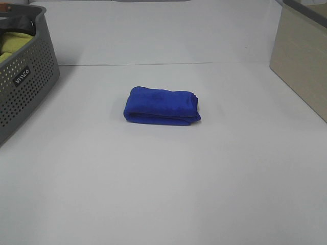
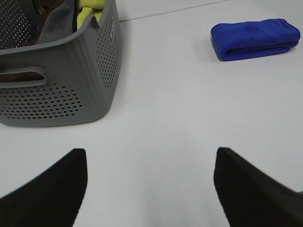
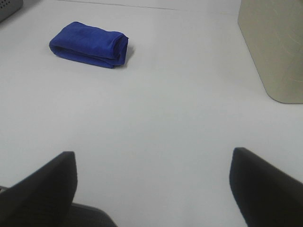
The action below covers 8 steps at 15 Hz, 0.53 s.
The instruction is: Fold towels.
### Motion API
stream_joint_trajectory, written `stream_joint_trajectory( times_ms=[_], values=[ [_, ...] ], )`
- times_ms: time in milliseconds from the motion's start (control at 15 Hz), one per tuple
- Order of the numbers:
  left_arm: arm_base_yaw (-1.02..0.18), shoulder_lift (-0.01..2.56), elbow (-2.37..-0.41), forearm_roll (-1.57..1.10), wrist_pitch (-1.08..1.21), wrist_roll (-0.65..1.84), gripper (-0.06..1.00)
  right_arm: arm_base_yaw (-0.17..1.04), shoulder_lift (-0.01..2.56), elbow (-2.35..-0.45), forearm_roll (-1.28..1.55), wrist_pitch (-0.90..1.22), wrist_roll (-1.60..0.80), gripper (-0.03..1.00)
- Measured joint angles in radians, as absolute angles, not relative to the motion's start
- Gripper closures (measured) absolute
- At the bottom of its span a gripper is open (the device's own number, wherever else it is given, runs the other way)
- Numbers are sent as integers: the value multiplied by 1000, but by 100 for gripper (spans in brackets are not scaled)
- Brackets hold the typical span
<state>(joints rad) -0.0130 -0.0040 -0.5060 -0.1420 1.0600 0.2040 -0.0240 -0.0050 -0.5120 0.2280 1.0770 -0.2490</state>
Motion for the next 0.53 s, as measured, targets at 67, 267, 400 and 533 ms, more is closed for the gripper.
stream_joint_trajectory(
  times_ms=[67, 267, 400, 533],
  values=[
    [-13, -4, -506, -142, 1060, 204, 23, -24, -5, -512, 232, 1077, -249, 14],
    [-13, -4, -506, -142, 1060, 204, 23, -24, -5, -512, 235, 1077, -249, 14],
    [-13, -4, -506, -142, 1060, 204, 23, -24, -5, -512, 235, 1077, -249, 14],
    [-13, -4, -506, -142, 1061, 204, 23, -24, -5, -512, 235, 1077, -249, 14]
  ],
)
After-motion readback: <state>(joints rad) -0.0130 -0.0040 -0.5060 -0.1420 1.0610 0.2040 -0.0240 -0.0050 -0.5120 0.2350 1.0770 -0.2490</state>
